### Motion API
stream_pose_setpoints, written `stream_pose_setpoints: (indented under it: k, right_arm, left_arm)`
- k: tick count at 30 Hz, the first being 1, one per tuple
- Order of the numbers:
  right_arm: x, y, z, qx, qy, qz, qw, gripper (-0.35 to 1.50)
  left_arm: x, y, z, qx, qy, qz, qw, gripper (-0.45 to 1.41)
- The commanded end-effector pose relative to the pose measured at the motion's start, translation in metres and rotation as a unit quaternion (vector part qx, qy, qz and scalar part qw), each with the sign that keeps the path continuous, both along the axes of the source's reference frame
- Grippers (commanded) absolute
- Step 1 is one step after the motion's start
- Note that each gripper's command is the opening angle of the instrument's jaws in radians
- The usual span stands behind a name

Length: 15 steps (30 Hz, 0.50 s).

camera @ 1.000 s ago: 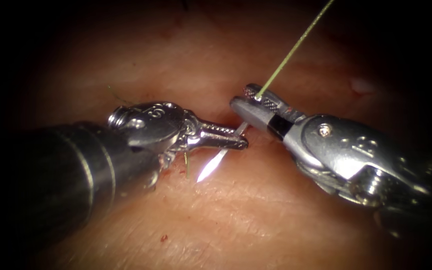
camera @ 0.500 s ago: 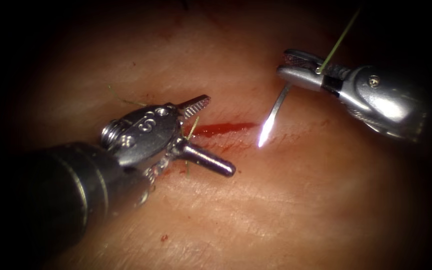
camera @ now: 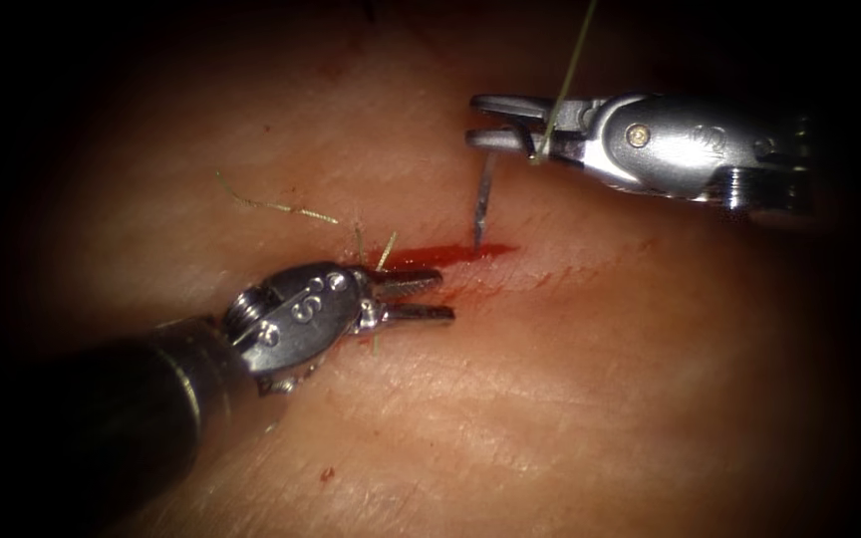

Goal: Wound Closure

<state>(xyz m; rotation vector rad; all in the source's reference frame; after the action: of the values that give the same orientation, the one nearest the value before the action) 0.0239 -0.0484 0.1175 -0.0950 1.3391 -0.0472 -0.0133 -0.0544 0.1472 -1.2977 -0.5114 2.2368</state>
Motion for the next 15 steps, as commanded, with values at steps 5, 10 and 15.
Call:
stream_pose_setpoints:
  k: [5,10,15]
  right_arm:
    - [0.0010,0.0007,0.0015,-0.042,0.011,-0.007,0.999,-0.35]
    - [0.0018,0.0006,0.0027,-0.060,0.027,-0.013,0.998,-0.35]
    - [0.0029,0.0006,0.0031,-0.079,0.037,-0.014,0.996,-0.35]
  left_arm:
    - [-0.0009,0.0002,0.0016,-0.001,0.011,-0.006,1.000,0.04]
    - [-0.0013,-0.0003,0.0021,0.000,0.024,0.001,1.000,0.09]
    - [-0.0013,-0.0007,0.0029,0.001,0.026,0.011,1.000,0.14]
